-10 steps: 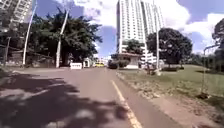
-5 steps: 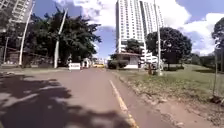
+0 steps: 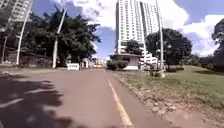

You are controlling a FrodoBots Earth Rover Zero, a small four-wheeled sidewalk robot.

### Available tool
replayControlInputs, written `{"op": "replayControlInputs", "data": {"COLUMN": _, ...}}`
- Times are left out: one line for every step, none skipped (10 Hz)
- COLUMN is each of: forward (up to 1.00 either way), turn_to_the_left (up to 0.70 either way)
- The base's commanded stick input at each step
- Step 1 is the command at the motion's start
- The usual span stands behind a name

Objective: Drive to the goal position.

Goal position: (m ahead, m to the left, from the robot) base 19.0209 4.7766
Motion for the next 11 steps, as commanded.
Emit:
{"op": "replayControlInputs", "data": {"forward": 0.7, "turn_to_the_left": 0.0}}
{"op": "replayControlInputs", "data": {"forward": 0.7, "turn_to_the_left": 0.0}}
{"op": "replayControlInputs", "data": {"forward": 0.7, "turn_to_the_left": 0.0}}
{"op": "replayControlInputs", "data": {"forward": 0.7, "turn_to_the_left": 0.0}}
{"op": "replayControlInputs", "data": {"forward": 0.7, "turn_to_the_left": 0.0}}
{"op": "replayControlInputs", "data": {"forward": 0.7, "turn_to_the_left": 0.0}}
{"op": "replayControlInputs", "data": {"forward": 0.7, "turn_to_the_left": 0.0}}
{"op": "replayControlInputs", "data": {"forward": 0.7, "turn_to_the_left": 0.0}}
{"op": "replayControlInputs", "data": {"forward": 0.7, "turn_to_the_left": 0.0}}
{"op": "replayControlInputs", "data": {"forward": 0.7, "turn_to_the_left": 0.0}}
{"op": "replayControlInputs", "data": {"forward": 0.7, "turn_to_the_left": 0.0}}
